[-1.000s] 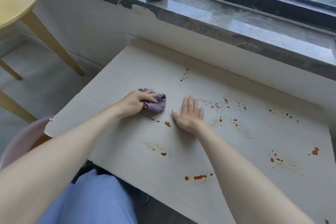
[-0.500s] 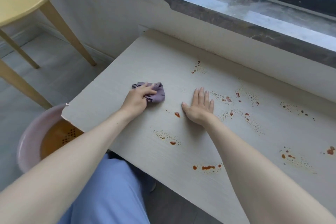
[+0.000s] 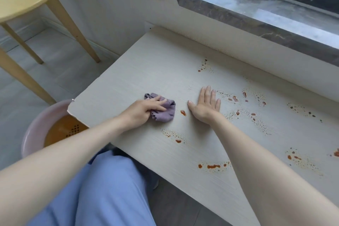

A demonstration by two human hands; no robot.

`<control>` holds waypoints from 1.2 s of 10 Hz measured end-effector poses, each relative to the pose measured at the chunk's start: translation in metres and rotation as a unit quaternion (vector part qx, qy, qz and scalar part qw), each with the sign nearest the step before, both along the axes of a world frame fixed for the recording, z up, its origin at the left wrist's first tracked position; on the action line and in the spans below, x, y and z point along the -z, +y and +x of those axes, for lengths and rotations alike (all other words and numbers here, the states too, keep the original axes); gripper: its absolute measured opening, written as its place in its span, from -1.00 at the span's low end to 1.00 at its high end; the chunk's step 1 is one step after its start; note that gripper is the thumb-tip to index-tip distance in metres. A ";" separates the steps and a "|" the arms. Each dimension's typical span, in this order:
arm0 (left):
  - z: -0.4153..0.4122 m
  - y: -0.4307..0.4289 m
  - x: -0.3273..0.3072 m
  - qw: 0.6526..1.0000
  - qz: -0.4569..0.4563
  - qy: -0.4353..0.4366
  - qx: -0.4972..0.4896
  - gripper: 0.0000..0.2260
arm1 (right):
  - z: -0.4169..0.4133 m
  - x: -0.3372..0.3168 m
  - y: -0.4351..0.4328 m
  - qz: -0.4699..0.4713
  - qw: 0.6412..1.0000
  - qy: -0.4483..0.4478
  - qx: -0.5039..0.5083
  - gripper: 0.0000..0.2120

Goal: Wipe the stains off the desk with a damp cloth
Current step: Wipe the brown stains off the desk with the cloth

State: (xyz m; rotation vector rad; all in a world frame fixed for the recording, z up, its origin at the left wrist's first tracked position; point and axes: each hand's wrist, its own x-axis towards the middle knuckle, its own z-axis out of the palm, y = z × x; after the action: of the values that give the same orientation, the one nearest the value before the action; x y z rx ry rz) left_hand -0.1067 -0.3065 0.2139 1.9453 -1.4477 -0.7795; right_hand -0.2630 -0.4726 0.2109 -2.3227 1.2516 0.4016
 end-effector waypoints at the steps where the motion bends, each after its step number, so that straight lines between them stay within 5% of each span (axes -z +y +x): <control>1: 0.034 -0.008 -0.004 0.998 0.009 -0.042 -0.045 -0.57 | 0.000 -0.001 0.000 0.002 1.000 0.003 0.000 -0.28; 2: 0.022 -0.015 -0.002 0.983 -0.007 -0.123 -0.139 -0.51 | 0.000 0.000 0.000 -0.002 1.000 0.003 0.001 -0.28; 4: 0.021 0.016 0.000 0.980 0.008 -0.190 0.053 -0.42 | 0.001 0.000 0.000 -0.003 1.000 0.008 0.003 -0.28; 6: -0.013 0.006 0.009 0.984 -0.022 -0.133 -0.119 -0.47 | 0.001 0.000 0.000 -0.005 1.000 0.012 0.002 -0.29; 7: -0.009 0.022 0.013 0.991 -0.010 -0.135 -0.001 -0.46 | 0.001 0.000 0.001 -0.009 1.000 0.015 0.002 -0.29; 8: 0.020 0.023 0.015 0.993 -0.004 -0.121 -0.004 -0.46 | 0.001 0.000 0.001 -0.007 1.000 0.015 0.004 -0.29; 9: 0.007 0.013 0.012 0.983 -0.027 -0.116 -0.137 -0.46 | 0.001 0.000 0.002 -0.014 1.000 0.017 0.003 -0.30; 11: 0.010 0.040 0.008 0.993 0.009 -0.114 0.019 -0.45 | -0.003 -0.007 0.002 -0.019 1.000 0.018 -0.014 -0.32; 12: 0.021 0.036 0.011 0.987 -0.009 -0.090 -0.137 -0.48 | -0.016 -0.017 0.011 -0.019 1.000 -0.005 -0.022 -0.35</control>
State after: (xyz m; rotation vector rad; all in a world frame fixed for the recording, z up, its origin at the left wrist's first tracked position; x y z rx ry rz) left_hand -0.0853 -0.2705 0.2030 2.1869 -1.2425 -0.4770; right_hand -0.2789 -0.4620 0.2279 -2.3849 1.2166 0.3827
